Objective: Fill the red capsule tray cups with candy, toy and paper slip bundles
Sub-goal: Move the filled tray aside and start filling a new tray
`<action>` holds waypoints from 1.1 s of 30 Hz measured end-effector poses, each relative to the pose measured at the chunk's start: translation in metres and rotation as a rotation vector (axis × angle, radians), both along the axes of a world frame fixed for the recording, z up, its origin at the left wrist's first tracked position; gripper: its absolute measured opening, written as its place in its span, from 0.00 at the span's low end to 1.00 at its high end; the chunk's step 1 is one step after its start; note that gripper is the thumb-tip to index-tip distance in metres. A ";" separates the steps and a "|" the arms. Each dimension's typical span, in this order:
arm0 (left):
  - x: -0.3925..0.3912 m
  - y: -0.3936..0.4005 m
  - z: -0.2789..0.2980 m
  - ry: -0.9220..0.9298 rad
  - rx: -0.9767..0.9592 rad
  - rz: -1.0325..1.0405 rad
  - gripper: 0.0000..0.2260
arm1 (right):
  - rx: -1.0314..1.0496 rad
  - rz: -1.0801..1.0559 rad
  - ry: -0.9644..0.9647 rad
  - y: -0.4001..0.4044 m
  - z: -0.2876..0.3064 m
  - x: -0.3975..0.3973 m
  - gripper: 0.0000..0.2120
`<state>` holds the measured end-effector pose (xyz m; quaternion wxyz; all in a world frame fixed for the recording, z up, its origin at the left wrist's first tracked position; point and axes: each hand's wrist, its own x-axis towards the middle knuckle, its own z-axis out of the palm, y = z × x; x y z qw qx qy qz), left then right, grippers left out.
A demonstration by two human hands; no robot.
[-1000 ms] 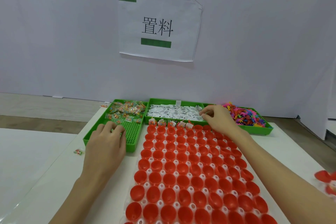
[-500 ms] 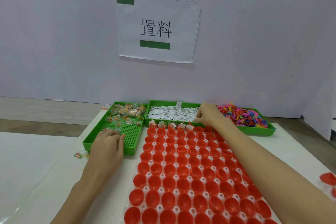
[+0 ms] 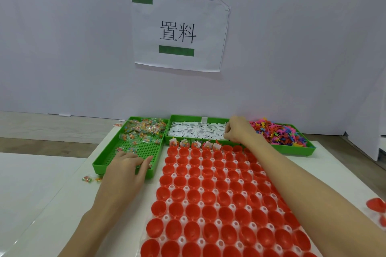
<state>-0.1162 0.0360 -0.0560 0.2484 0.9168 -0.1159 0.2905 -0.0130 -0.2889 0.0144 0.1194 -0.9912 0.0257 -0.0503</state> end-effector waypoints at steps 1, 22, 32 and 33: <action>0.000 -0.001 0.000 0.001 0.002 -0.015 0.16 | 0.006 -0.003 -0.015 0.000 0.000 -0.002 0.12; -0.011 0.009 0.024 0.145 0.159 -0.215 0.16 | 0.744 -0.032 -0.326 -0.023 0.000 -0.074 0.07; -0.011 0.001 0.028 0.174 0.000 -0.171 0.07 | 1.060 -0.033 -0.296 -0.019 0.001 -0.144 0.06; -0.012 0.000 0.029 0.181 -0.027 -0.154 0.06 | 1.083 -0.041 -0.294 -0.019 -0.001 -0.151 0.05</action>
